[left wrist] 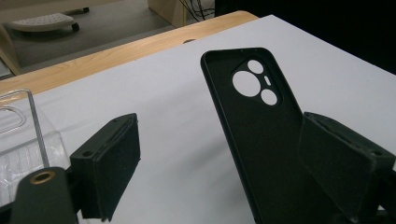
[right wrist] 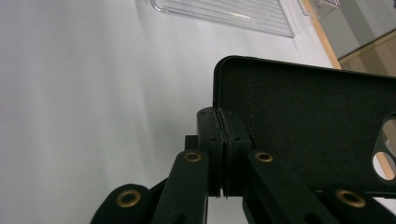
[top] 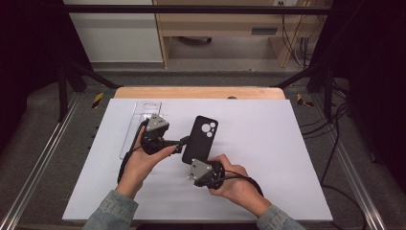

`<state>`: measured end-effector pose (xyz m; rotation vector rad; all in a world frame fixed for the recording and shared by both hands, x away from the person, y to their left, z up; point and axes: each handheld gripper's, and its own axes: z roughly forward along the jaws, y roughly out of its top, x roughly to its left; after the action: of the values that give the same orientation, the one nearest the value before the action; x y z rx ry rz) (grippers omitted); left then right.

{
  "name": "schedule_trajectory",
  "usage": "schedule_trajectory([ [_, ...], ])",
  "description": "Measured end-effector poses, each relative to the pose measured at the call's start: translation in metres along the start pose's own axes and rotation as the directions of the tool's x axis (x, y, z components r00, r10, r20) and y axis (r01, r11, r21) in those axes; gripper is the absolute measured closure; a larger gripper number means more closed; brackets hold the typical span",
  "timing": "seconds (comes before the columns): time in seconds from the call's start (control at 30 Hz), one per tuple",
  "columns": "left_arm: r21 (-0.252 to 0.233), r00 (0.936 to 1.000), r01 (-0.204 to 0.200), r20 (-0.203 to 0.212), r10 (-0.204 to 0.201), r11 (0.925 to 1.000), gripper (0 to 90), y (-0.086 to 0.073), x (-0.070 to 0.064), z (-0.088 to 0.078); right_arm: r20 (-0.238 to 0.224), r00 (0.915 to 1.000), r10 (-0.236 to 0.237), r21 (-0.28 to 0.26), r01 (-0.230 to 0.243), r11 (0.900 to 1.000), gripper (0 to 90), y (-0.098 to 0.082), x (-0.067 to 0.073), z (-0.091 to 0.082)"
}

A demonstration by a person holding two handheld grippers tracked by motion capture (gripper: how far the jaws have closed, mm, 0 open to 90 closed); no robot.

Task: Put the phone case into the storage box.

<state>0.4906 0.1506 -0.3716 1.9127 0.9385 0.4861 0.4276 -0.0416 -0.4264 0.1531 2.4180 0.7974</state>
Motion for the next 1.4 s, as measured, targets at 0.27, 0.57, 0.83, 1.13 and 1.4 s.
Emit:
schedule_trajectory([
  [0.27, 0.003, 0.9999, -0.012, -0.009, 0.012, 0.9999, 10.3, 0.004, -0.002, 0.001, 0.003, 1.0, -0.009, -0.01, 0.009, 1.0, 89.0, 0.002, 0.002, -0.001],
  [0.57, 0.001, 0.9998, -0.018, -0.009, 0.018, 0.9998, 10.3, 0.008, -0.002, -0.002, 0.006, 0.9996, -0.029, -0.01, 0.029, 1.0, 89.0, 0.004, 0.005, -0.003],
  [0.83, -0.004, 0.9998, -0.016, -0.016, 0.016, 0.9999, 10.3, 0.01, -0.002, -0.005, 0.01, 0.9994, -0.035, -0.022, 0.035, 0.999, 89.0, 0.008, 0.01, -0.007],
  [1.13, -0.008, 0.9997, -0.015, -0.02, 0.015, 0.9999, 10.2, 0.01, -0.003, -0.006, 0.017, 0.9986, -0.051, -0.024, 0.051, 0.998, 89.0, 0.008, 0.016, -0.008],
  [1.4, -0.01, 0.9997, -0.016, -0.017, 0.015, 0.9998, 10.2, 0.009, -0.005, -0.006, 0.029, 0.9967, -0.076, -0.03, 0.077, 0.997, 89.0, 0.009, 0.022, -0.009],
])
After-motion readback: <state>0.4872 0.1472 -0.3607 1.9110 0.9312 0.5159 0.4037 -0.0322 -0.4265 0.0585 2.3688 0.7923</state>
